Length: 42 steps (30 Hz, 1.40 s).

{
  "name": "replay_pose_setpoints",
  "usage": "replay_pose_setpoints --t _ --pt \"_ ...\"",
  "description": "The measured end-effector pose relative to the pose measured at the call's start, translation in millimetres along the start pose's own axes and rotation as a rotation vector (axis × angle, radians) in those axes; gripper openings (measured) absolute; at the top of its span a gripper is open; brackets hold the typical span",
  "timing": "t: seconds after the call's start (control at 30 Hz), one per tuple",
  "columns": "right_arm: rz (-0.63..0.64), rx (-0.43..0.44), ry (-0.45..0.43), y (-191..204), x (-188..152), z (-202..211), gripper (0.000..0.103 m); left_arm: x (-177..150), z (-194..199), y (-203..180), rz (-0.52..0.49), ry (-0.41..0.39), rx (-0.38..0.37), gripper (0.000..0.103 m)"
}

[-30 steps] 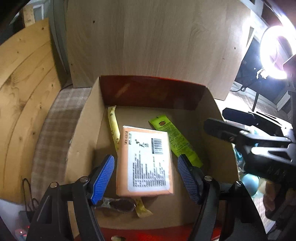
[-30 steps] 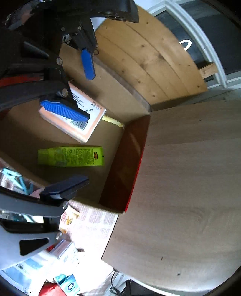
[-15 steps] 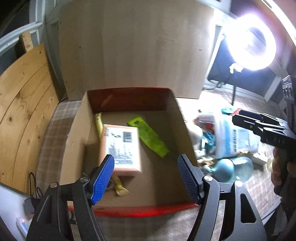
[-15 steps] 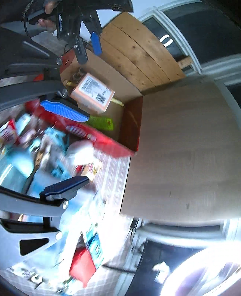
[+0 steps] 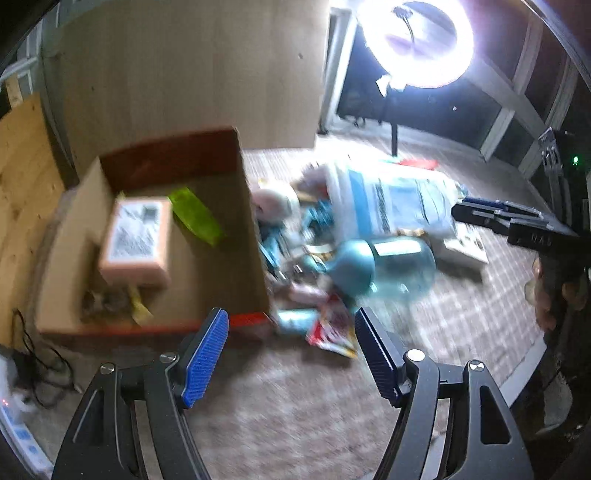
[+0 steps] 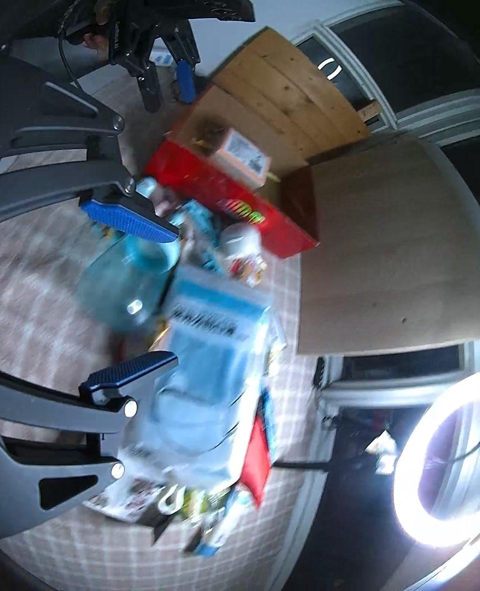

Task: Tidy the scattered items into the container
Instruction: 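Move both tools back over the pile toward the red pouch and lotion bottle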

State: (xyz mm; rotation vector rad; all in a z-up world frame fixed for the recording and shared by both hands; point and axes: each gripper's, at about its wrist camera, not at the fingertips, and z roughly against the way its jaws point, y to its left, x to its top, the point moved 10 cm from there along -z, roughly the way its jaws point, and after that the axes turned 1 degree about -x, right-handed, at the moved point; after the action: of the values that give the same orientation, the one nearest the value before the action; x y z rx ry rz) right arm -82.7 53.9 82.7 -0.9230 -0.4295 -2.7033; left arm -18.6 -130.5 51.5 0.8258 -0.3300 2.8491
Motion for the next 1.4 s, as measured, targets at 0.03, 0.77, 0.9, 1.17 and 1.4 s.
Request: replay_pose_setpoints --t 0.03,0.77,0.9,1.17,1.4 --pt "-0.002 -0.006 0.005 -6.1 -6.9 2.9 0.06 -9.4 -5.5 -6.0 0.011 0.016 -0.014 0.069" --pt "-0.134 -0.206 0.097 -191.7 -95.3 20.3 0.06 -54.3 -70.2 -34.6 0.209 0.111 -0.003 0.068" --pt "-0.184 -0.21 0.061 -220.9 -87.2 25.2 0.06 -53.1 -69.9 -36.8 0.233 0.112 0.015 0.064" --pt "-0.085 -0.217 0.022 -252.0 -53.1 19.3 0.06 -16.8 -51.4 -81.9 0.137 0.064 0.009 0.064" --pt "0.025 -0.168 0.058 -256.3 -46.7 -0.7 0.059 53.8 -69.8 -212.1 -0.214 0.01 -0.109 0.065"
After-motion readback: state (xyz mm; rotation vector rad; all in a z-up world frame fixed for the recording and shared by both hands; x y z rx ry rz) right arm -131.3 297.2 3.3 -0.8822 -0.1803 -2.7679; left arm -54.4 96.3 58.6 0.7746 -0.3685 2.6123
